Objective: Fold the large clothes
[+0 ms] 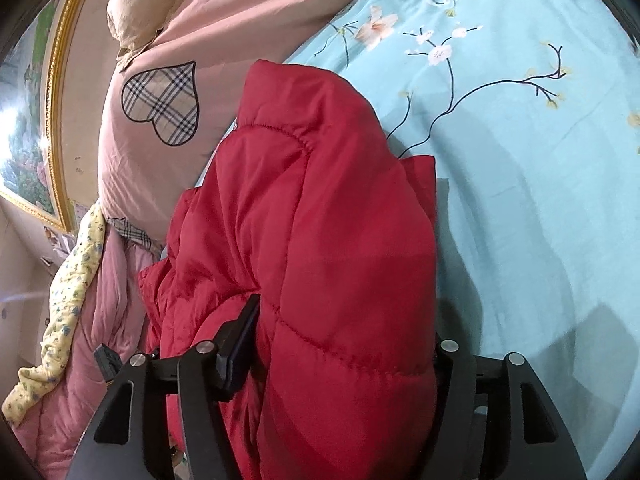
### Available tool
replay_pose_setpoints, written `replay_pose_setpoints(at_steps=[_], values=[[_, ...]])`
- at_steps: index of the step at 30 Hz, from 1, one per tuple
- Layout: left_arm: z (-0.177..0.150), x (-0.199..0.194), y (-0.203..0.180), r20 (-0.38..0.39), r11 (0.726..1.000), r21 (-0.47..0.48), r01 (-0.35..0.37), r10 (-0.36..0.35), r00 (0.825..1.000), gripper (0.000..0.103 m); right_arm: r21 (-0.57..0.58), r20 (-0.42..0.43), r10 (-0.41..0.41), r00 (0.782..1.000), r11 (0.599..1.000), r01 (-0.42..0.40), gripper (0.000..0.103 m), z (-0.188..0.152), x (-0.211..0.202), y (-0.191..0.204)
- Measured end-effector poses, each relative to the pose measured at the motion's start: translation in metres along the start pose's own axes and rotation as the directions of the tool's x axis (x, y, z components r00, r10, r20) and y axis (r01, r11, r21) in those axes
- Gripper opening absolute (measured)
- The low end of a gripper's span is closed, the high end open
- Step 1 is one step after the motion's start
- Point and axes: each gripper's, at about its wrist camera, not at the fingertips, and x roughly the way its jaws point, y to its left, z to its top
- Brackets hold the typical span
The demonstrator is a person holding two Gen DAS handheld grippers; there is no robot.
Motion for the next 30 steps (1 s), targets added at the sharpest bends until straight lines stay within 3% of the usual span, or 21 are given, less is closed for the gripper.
replay_pose_setpoints(at_steps=[7, 11, 15, 21, 23, 28, 30], values=[[-0.006, -0.019, -0.003, 0.027, 0.999, 0.016, -0.031, 0.031, 0.999, 0.083, 0.009, 0.024, -0.029, 0.999, 1.0, 0.029, 0.073, -0.001, -0.002, -0.003], [0.003, -0.042, 0.005, 0.081, 0.99, 0.016, -0.143, 0.141, 0.987, 0.095, 0.009, 0.037, -0.053, 0.998, 0.999, 0.053, 0.076, -0.002, -0.002, -0.001], [-0.001, -0.073, 0.009, 0.124, 0.991, 0.013, -0.133, 0.13, 0.984, 0.095, -0.003, 0.056, -0.076, 0.996, 0.997, 0.076, 0.077, -0.001, -0.002, 0.002], [-0.03, -0.12, -0.015, 0.166, 0.993, 0.091, -0.073, 0.057, 0.984, 0.095, 0.021, 0.077, -0.088, 0.993, 0.996, 0.086, 0.079, 0.001, 0.0, -0.001], [-0.041, -0.131, -0.028, 0.177, 0.988, 0.129, -0.079, 0.055, 0.983, 0.095, 0.024, 0.071, -0.101, 0.992, 0.995, 0.1, 0.085, 0.002, -0.001, 0.0], [-0.068, -0.14, -0.056, 0.103, 0.978, 0.201, 0.055, -0.077, 0.992, 0.095, -0.029, 0.134, -0.199, 0.971, 0.978, 0.205, 0.085, 0.0, -0.021, 0.02], [-0.078, -0.135, -0.064, 0.067, 0.971, 0.228, 0.071, -0.088, 0.994, 0.095, -0.041, 0.17, -0.238, 0.956, 0.968, 0.248, 0.085, -0.001, -0.033, 0.028]])
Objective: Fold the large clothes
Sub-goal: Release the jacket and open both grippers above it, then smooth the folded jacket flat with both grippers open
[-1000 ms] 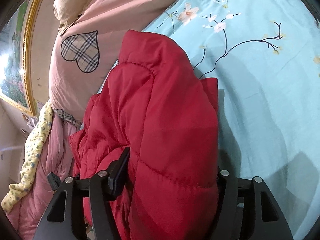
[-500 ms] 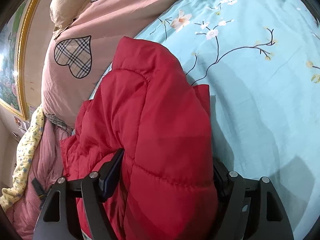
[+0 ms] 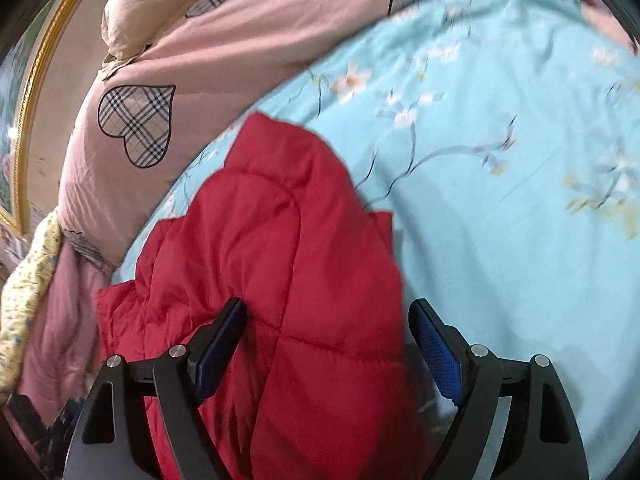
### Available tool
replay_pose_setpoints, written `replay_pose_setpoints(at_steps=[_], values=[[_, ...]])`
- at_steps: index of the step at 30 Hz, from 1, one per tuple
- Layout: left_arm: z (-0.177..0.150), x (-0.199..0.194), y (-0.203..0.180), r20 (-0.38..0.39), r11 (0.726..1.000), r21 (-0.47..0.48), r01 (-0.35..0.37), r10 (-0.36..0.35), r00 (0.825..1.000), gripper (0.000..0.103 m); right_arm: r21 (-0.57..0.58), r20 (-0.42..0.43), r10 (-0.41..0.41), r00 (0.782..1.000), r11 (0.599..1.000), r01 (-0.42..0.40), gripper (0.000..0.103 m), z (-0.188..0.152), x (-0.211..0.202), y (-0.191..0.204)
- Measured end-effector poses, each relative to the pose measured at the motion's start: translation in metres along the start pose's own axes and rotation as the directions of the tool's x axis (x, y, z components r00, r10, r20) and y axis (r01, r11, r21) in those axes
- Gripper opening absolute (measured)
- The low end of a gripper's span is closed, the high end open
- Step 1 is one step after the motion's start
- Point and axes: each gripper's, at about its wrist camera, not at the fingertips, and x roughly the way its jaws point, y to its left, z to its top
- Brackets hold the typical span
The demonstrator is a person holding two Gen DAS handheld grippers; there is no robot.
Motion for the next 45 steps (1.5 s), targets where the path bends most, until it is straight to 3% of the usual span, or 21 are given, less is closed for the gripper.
replay_pose_setpoints(at_steps=[4, 7, 9, 13, 17, 20, 22, 26, 32, 37, 45], values=[[-0.017, 0.005, -0.013, -0.046, 0.998, 0.057, -0.005, 0.007, 0.999, 0.095, -0.028, 0.075, -0.035, 0.997, 0.999, 0.037, 0.085, 0.003, -0.03, 0.007], [-0.023, 0.007, -0.017, -0.061, 0.998, 0.062, 0.019, -0.015, 0.998, 0.095, -0.098, 0.159, -0.023, 0.987, 0.994, 0.039, 0.086, -0.002, -0.061, 0.025], [-0.026, 0.021, -0.018, -0.073, 0.997, 0.072, -0.015, 0.021, 0.997, 0.095, -0.156, 0.179, 0.004, 0.984, 0.987, 0.024, 0.086, -0.011, -0.07, 0.04], [-0.034, 0.042, -0.019, -0.074, 0.992, 0.105, -0.074, 0.082, 0.994, 0.103, -0.28, 0.119, 0.055, 0.991, 0.96, -0.019, 0.087, -0.035, -0.062, 0.076], [-0.033, 0.045, -0.022, -0.07, 0.99, 0.107, -0.087, 0.095, 0.993, 0.103, -0.408, 0.049, 0.037, 0.998, 0.913, -0.014, 0.087, -0.059, -0.038, 0.104], [-0.028, 0.052, -0.017, -0.078, 0.993, 0.092, -0.074, 0.081, 0.994, 0.103, -0.479, -0.015, -0.036, 0.999, 0.877, 0.024, 0.087, -0.074, -0.009, 0.114], [-0.025, 0.059, -0.013, -0.091, 0.995, 0.078, -0.068, 0.075, 0.993, 0.103, -0.523, -0.009, -0.116, 0.993, 0.847, 0.095, 0.089, -0.078, 0.01, 0.115], [-0.011, 0.077, -0.01, -0.122, 0.995, 0.063, -0.081, 0.088, 0.989, 0.103, -0.516, -0.025, -0.148, 0.989, 0.849, 0.114, 0.096, -0.065, 0.028, 0.109], [0.012, 0.092, -0.009, -0.16, 0.993, 0.046, -0.107, 0.114, 0.98, 0.102, -0.488, -0.03, -0.191, 0.981, 0.859, 0.152, 0.097, -0.037, 0.052, 0.108], [0.027, 0.102, -0.007, -0.173, 0.991, 0.037, -0.129, 0.133, 0.976, 0.102, -0.414, -0.064, -0.171, 0.983, 0.901, 0.13, 0.097, -0.019, 0.062, 0.098], [0.048, 0.123, 0.018, -0.181, 0.991, -0.033, -0.128, 0.121, 0.976, 0.102, -0.421, -0.052, -0.164, 0.985, 0.898, 0.128, 0.097, -0.02, 0.062, 0.095]])
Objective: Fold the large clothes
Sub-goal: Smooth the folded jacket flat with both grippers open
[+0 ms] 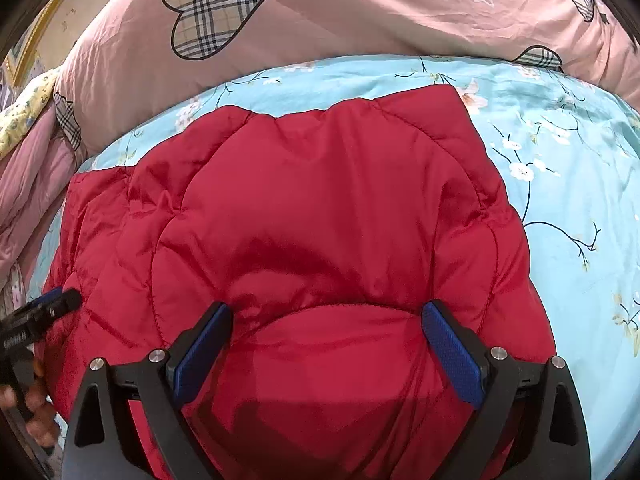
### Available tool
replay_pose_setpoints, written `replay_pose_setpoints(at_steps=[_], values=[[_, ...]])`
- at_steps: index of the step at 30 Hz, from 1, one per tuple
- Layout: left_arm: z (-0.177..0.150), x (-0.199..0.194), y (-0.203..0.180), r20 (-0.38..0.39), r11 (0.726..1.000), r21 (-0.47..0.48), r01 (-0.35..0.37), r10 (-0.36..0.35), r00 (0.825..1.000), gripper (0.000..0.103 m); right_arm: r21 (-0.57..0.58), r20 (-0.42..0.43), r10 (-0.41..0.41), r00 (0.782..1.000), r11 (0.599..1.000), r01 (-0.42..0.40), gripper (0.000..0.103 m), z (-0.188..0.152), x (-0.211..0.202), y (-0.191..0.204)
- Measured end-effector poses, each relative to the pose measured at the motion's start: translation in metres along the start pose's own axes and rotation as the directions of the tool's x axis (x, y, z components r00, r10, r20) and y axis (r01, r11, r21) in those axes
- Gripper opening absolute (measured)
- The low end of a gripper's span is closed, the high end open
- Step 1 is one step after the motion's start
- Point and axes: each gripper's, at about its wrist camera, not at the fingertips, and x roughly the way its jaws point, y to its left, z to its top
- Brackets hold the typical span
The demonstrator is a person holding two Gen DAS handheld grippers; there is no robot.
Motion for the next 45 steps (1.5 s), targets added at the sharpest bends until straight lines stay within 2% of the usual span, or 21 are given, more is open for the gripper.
replay_pose_setpoints(at_steps=[4, 10, 15, 18, 21, 23, 28, 33, 41, 45], values=[[0.0, 0.009, -0.006, 0.002, 0.999, 0.028, -0.042, 0.042, 0.999, 0.103, -0.005, 0.018, -0.005, 1.0, 1.0, 0.005, 0.098, 0.0, 0.002, 0.002], [0.002, 0.019, -0.008, -0.002, 0.998, 0.033, -0.055, 0.056, 0.998, 0.103, 0.003, 0.025, -0.007, 1.0, 1.0, 0.007, 0.097, 0.002, -0.006, 0.005], [-0.001, 0.019, -0.012, 0.007, 0.997, 0.035, -0.072, 0.072, 0.997, 0.103, -0.019, 0.101, -0.019, 0.995, 1.0, 0.021, 0.098, 0.014, -0.032, 0.017], [0.0, 0.02, -0.011, 0.003, 0.997, 0.035, -0.066, 0.066, 0.998, 0.103, -0.03, 0.035, -0.064, 0.997, 0.997, 0.065, 0.097, 0.027, -0.01, 0.015], [0.004, 0.022, -0.01, -0.006, 0.998, 0.029, -0.059, 0.059, 0.998, 0.103, 0.012, -0.021, -0.037, 0.999, 0.999, 0.037, 0.099, 0.033, 0.017, -0.002], [0.007, 0.026, -0.01, -0.012, 0.998, 0.025, -0.064, 0.064, 0.998, 0.103, 0.02, -0.022, -0.066, 0.998, 0.998, 0.067, 0.099, 0.038, 0.023, -0.007], [0.007, 0.03, -0.016, -0.003, 0.992, 0.047, -0.114, 0.114, 0.994, 0.103, 0.06, -0.045, -0.055, 0.997, 0.997, 0.057, 0.102, 0.04, 0.035, -0.016], [-0.005, 0.014, -0.023, 0.025, 0.986, 0.045, -0.16, 0.159, 0.987, 0.103, 0.055, -0.024, -0.056, 0.998, 0.997, 0.057, 0.102, 0.037, 0.033, -0.016], [-0.039, -0.027, -0.034, 0.031, 0.988, 0.059, -0.141, 0.139, 0.99, 0.102, 0.047, -0.015, -0.053, 0.998, 0.997, 0.054, 0.103, 0.036, 0.031, -0.016], [-0.055, -0.042, -0.05, 0.034, 0.981, 0.102, -0.165, 0.163, 0.986, 0.102, 0.049, -0.009, -0.055, 0.998, 0.997, 0.056, 0.103, 0.036, 0.027, -0.015]])
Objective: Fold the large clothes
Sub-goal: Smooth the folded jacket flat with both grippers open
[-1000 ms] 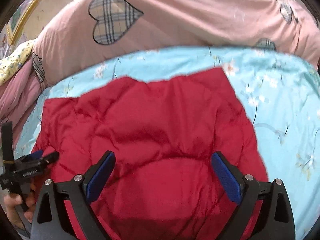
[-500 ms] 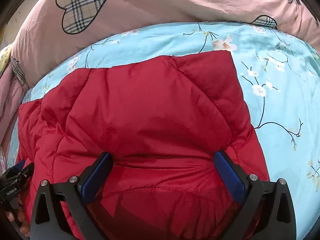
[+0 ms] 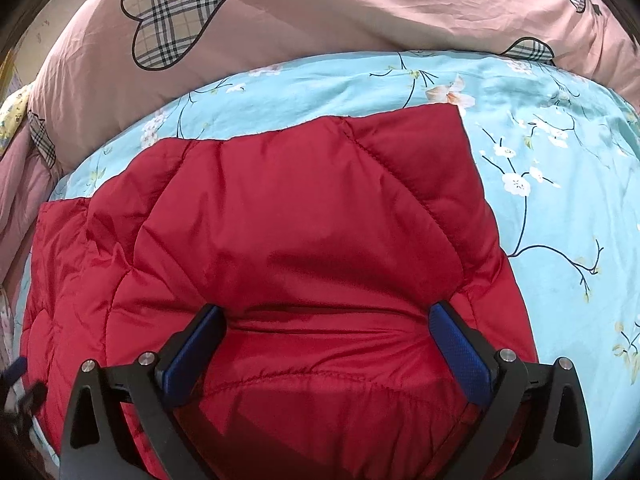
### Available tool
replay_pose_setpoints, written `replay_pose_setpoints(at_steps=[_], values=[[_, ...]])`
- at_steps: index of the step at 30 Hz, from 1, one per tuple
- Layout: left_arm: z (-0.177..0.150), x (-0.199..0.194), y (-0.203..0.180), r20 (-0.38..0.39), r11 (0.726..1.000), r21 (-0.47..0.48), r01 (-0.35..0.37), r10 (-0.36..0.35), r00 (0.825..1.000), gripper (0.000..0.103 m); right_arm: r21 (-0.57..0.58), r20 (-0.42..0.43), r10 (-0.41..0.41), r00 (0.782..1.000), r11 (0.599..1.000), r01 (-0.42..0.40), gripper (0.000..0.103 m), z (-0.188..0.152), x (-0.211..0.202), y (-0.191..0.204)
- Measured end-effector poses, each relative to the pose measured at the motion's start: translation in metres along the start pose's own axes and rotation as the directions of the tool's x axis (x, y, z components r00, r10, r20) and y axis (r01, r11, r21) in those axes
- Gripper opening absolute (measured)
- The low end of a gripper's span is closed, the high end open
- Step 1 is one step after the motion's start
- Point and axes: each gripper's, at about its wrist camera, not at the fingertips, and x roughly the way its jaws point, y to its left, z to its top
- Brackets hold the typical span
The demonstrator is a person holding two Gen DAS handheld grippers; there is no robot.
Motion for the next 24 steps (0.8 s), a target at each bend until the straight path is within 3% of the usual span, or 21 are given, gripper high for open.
replay_pose_setpoints(at_steps=[3, 7, 13, 17, 20, 24], values=[[-0.004, -0.007, -0.001, -0.003, 1.0, 0.005, 0.008, -0.008, 1.0, 0.102, -0.008, 0.049, -0.021, 0.999, 1.0, 0.021, 0.102, -0.007, -0.023, 0.006], [-0.009, -0.004, 0.002, -0.015, 1.0, -0.006, 0.025, -0.026, 1.0, 0.103, -0.018, 0.127, 0.032, 0.991, 0.999, -0.03, 0.103, -0.037, -0.073, 0.016], [-0.012, -0.002, -0.004, -0.015, 1.0, 0.001, 0.008, -0.008, 1.0, 0.103, -0.082, 0.166, 0.092, 0.982, 0.993, -0.079, 0.103, -0.089, -0.118, 0.031], [-0.015, 0.0, -0.008, -0.009, 1.0, 0.01, -0.005, 0.005, 1.0, 0.103, -0.105, 0.118, 0.072, 0.99, 0.993, -0.059, 0.103, -0.099, -0.111, 0.036], [-0.018, 0.002, -0.008, -0.012, 1.0, 0.013, 0.005, -0.005, 1.0, 0.103, -0.096, 0.037, 0.015, 0.999, 0.995, -0.012, 0.103, -0.104, -0.084, 0.032], [-0.02, 0.005, -0.009, -0.006, 1.0, 0.023, -0.007, 0.007, 1.0, 0.103, -0.069, 0.037, 0.017, 0.999, 0.998, -0.014, 0.103, -0.106, -0.071, 0.023]])
